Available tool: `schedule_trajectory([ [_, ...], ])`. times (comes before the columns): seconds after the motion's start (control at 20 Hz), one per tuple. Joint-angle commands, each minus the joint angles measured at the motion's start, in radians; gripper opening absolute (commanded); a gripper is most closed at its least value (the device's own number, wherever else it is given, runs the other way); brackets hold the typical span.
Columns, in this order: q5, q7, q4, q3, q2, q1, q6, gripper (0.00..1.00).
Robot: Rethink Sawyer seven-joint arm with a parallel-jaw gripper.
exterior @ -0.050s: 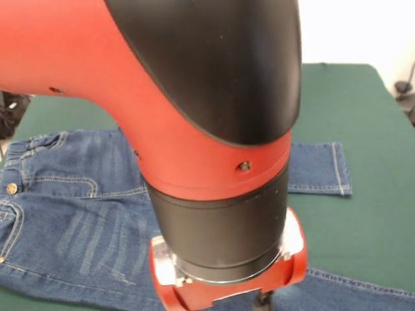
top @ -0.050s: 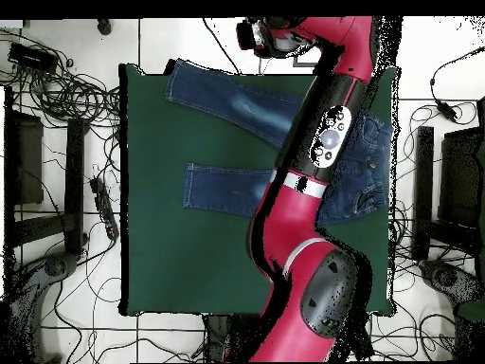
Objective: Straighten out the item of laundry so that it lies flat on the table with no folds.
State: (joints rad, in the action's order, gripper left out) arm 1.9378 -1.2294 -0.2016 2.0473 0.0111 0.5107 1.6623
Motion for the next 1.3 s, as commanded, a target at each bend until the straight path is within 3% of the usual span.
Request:
schedule_trajectory([
  [0.05, 0.301, -0.198, 0.133, 0.231, -0.043, -0.025, 0.115, 1.00],
  [0.8, 0.320, -0.174, 0.157, 0.373, -0.115, -0.037, 0.089, 1.00],
  [1.3, 0.606, -0.169, 0.142, 0.456, -0.130, -0.025, 0.415, 1.00],
])
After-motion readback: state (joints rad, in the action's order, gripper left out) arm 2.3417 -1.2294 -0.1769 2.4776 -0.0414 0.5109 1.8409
